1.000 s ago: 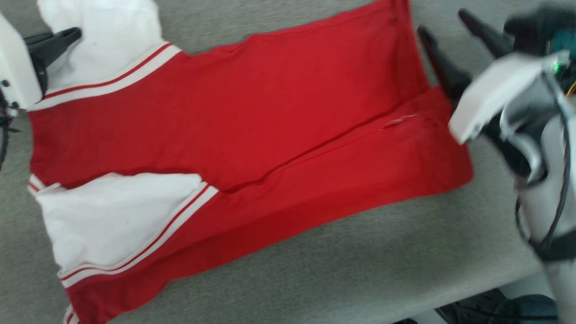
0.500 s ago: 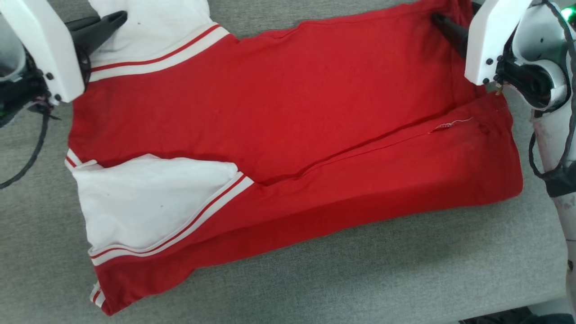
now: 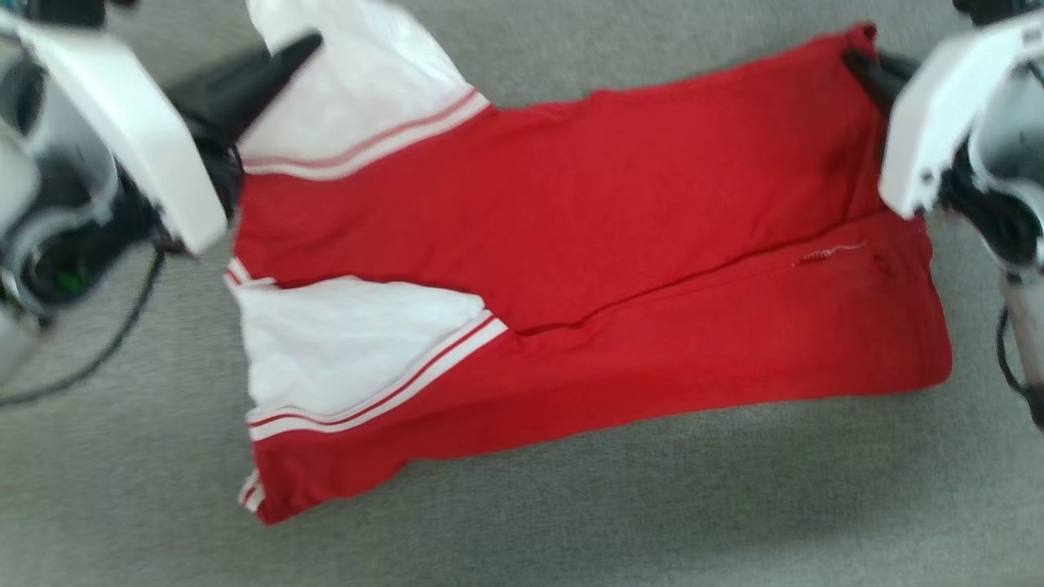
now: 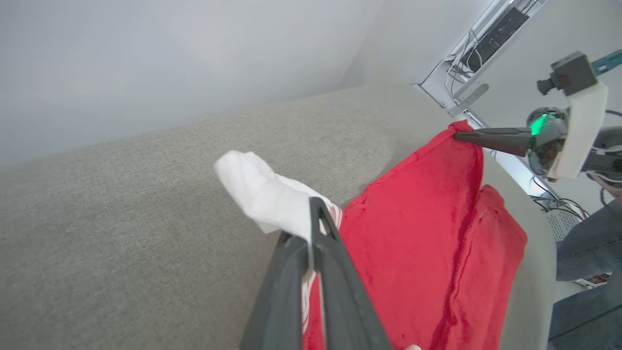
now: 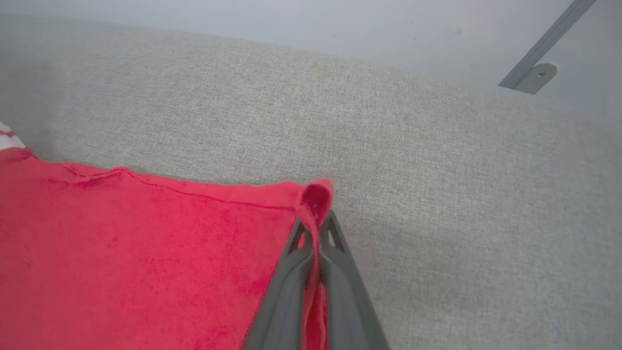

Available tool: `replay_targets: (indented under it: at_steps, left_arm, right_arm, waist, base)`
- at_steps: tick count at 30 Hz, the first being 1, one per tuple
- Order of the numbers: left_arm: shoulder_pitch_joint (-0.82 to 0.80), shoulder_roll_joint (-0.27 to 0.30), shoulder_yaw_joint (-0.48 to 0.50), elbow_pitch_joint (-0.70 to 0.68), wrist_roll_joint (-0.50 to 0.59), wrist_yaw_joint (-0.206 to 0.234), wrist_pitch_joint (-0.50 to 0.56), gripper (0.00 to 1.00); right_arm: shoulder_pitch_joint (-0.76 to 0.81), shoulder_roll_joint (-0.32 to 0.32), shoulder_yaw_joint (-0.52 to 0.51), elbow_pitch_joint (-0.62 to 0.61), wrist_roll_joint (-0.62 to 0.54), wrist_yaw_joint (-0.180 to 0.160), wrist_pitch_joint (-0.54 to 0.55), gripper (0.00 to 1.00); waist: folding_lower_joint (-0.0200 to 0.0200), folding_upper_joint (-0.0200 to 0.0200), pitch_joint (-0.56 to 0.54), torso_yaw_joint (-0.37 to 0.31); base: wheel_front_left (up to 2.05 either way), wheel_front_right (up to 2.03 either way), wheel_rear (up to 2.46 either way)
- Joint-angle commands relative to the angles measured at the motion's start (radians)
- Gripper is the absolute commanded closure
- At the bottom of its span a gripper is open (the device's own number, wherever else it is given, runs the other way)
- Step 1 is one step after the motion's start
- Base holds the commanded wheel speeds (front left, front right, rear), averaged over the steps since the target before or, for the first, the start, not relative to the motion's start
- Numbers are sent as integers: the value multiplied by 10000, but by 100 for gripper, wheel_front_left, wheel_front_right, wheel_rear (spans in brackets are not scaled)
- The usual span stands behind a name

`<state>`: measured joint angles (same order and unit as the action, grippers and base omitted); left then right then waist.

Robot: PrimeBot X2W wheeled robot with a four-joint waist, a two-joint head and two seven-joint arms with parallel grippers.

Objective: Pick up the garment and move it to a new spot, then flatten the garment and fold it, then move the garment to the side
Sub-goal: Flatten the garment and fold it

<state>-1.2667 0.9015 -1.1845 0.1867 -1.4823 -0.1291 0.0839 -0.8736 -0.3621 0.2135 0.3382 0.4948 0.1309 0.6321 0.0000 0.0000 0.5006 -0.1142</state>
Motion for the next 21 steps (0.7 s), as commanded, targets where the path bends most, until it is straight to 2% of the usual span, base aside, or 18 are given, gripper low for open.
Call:
replay_targets:
  at_steps: [1,7,12,16,21]
  left_arm:
    - [320,114,-85,-293,-6,-25,-272,100]
    - [1837,936,-413,-1749,46,-25,-1989,100]
    - [3430,1421,-645,-2611,43,-26,-3180,100]
    - [4749,1390,-594,-2872,-22,-26,-3476,100]
    - [6550,934,500,-2600,28,-26,-3495,100]
  right_arm:
    - [423,-163,-57,-314,100,-3,-68,100]
    - [2523,-726,-759,-1853,380,-3,79,100]
    - [4476,-825,-1652,-3040,493,-3,256,100]
    - [5800,-573,-2401,-3671,562,-3,349,100]
    - [6820,-190,-3019,-3977,410,-3,347,100]
  waist:
    - [0,0,-472,394]
    - [0,0,-1124,735]
    - [0,0,-1575,949]
    - [0,0,-1732,1045]
    - [0,0,-1719,1087]
  base:
    - [0,0,0]
    - [0,0,0]
    - [0,0,0]
    - [0,0,0]
    - [0,0,0]
